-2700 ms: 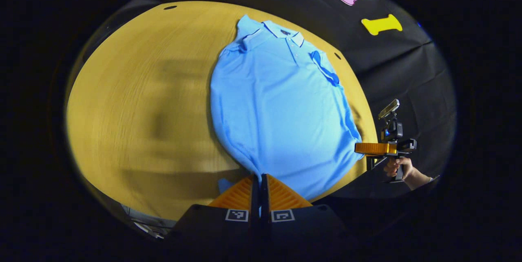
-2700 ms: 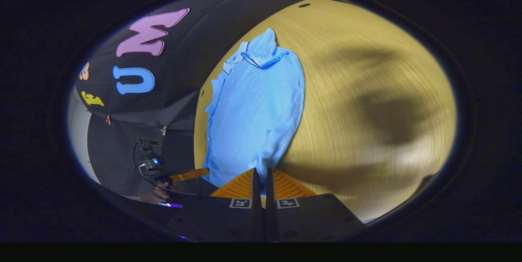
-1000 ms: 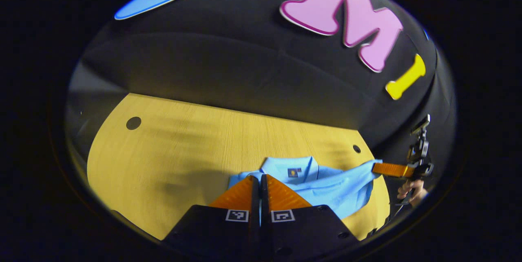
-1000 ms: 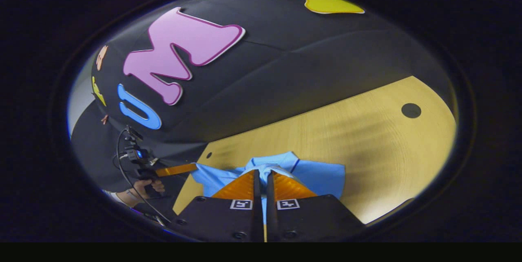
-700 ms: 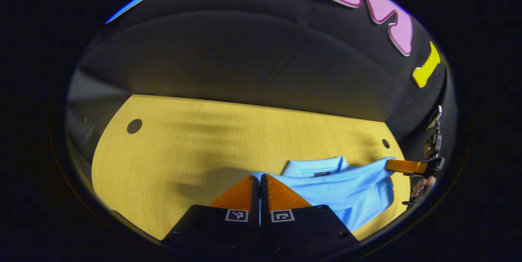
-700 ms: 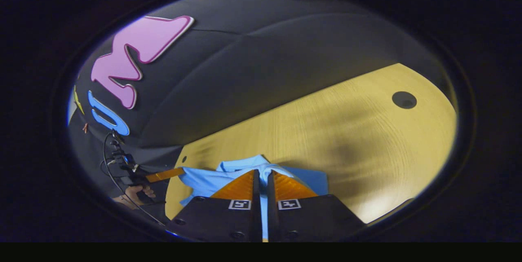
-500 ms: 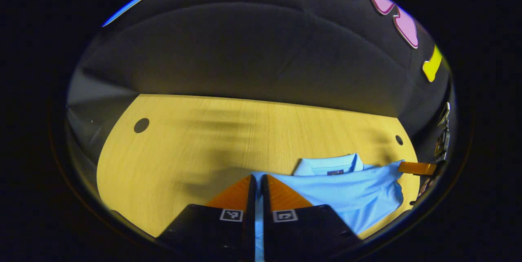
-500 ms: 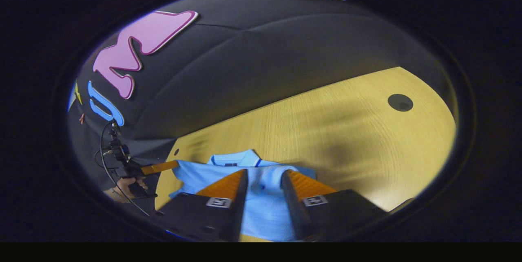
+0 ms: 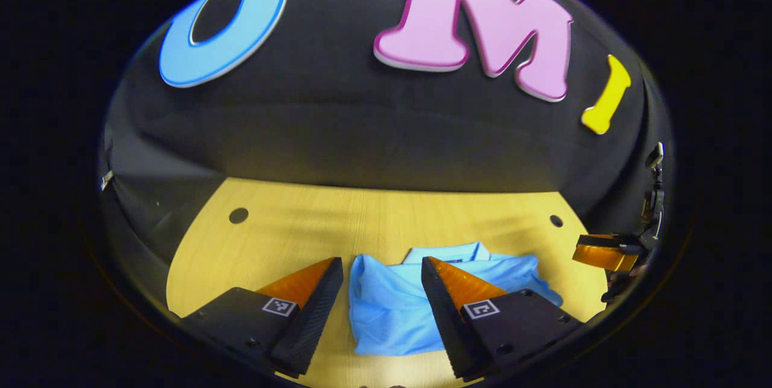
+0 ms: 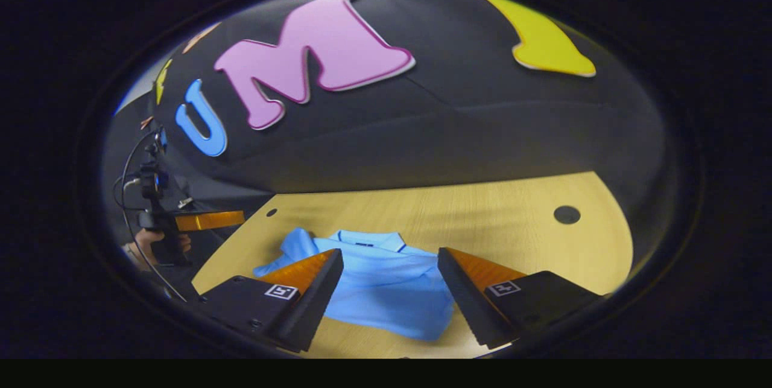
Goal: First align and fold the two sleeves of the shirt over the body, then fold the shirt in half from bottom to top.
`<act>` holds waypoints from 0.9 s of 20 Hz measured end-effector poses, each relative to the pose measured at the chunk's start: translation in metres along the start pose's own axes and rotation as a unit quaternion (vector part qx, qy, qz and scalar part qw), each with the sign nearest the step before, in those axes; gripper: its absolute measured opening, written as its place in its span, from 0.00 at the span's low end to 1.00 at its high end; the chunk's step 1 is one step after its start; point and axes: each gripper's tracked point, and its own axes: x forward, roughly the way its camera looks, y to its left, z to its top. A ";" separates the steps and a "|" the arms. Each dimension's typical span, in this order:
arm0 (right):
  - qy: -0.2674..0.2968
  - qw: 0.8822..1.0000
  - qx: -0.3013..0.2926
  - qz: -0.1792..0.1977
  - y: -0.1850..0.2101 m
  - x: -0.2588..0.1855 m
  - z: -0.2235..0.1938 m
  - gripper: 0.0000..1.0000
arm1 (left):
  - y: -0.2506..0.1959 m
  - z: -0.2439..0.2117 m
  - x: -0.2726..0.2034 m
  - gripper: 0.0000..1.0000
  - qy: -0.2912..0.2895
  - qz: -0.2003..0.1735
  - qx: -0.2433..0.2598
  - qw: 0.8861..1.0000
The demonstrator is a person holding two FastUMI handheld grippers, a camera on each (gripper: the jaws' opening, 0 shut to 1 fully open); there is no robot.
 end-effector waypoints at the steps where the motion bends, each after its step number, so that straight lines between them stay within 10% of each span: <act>1: -0.014 1.000 -0.017 -0.003 0.010 -0.014 0.010 0.98 | -0.007 0.009 -0.021 0.85 -0.018 -0.008 0.001 1.000; 18: -0.236 0.947 -0.149 -0.158 0.191 -0.332 0.072 0.97 | -0.073 -0.003 -0.363 0.92 -0.243 -0.064 0.005 0.968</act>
